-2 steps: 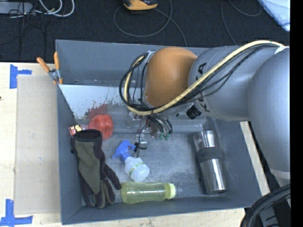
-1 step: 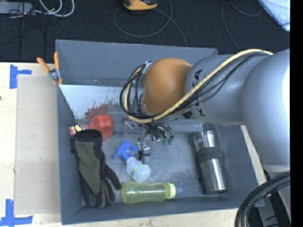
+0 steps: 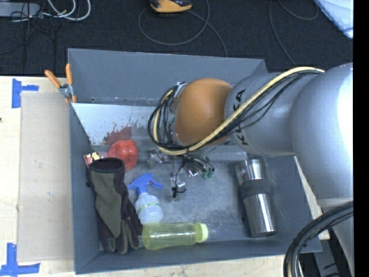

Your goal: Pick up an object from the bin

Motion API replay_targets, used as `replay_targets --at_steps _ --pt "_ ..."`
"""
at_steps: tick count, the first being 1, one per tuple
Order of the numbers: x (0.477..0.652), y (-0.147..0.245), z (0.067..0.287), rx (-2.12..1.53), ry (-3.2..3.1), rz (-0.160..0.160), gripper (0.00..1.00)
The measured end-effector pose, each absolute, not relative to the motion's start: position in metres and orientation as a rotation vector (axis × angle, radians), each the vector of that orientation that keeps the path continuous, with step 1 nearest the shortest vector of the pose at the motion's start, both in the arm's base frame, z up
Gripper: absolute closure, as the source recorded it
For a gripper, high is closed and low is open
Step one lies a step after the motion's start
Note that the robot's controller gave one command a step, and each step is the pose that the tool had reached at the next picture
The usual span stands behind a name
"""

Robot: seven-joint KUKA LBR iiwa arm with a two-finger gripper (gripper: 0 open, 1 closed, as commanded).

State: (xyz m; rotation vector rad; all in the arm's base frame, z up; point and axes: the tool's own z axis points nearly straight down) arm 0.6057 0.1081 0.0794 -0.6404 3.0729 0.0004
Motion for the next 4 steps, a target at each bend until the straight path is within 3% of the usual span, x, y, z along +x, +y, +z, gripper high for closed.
replay_targets --at_steps 1,2,3,4 --pt "0.600 0.114 0.067 -0.893 3.014 0.002 0.00" --pt "0.608 0.145 0.072 -0.901 3.024 -0.036 0.00" --pt "0.609 0.146 0.075 -0.899 3.018 -0.032 0.00" --pt "0.614 0.155 0.078 -0.881 3.024 -0.060 0.00"
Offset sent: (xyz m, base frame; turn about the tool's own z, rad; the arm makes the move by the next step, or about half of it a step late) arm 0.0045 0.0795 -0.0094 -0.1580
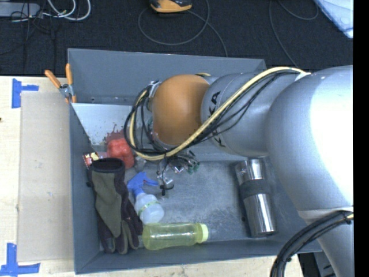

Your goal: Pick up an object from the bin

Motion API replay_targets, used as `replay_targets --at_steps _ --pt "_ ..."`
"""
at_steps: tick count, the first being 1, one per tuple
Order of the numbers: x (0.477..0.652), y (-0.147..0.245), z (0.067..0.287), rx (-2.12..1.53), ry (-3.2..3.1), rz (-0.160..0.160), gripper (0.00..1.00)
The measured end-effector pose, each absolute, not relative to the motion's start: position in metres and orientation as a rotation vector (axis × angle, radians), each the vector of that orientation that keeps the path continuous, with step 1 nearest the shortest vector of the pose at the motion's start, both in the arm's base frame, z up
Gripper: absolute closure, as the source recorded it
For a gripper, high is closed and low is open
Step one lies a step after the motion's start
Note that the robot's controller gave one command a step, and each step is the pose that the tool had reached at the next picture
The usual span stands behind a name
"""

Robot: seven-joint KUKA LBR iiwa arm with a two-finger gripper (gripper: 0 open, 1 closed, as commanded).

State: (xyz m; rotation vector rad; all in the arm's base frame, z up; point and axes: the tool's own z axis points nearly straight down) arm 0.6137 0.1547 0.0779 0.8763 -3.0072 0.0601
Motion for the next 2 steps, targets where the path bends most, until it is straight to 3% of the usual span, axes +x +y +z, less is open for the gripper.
replay_targets --at_steps 1,2 --pt "0.612 0.152 0.077 0.887 -3.004 0.055 0.00" --pt "0.618 0.202 0.073 1.309 -2.827 0.059 1.00"
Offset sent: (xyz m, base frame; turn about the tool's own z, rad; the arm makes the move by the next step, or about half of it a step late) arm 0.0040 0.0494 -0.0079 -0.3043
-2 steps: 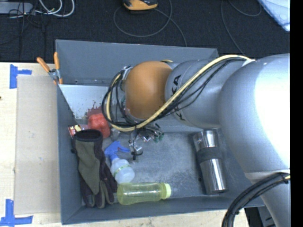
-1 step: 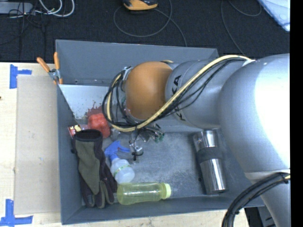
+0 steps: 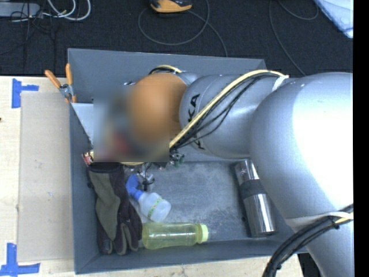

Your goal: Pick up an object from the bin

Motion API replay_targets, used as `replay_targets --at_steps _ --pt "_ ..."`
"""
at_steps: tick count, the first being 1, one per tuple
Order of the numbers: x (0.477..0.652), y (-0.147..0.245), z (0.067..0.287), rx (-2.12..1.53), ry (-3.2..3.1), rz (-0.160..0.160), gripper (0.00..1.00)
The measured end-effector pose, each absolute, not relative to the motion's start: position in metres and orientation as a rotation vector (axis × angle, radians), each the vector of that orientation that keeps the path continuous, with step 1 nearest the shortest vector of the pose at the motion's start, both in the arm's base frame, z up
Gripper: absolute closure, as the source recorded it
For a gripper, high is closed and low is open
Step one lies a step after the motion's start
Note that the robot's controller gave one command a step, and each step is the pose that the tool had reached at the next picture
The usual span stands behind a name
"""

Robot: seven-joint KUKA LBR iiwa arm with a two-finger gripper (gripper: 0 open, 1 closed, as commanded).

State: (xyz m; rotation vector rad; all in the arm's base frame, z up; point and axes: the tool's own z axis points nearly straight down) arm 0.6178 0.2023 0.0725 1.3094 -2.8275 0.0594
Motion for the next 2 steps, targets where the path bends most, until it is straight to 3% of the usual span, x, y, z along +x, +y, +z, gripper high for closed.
replay_targets --at_steps 2 --pt "0.6175 0.2022 0.0719 1.305 -2.829 0.058 1.00"
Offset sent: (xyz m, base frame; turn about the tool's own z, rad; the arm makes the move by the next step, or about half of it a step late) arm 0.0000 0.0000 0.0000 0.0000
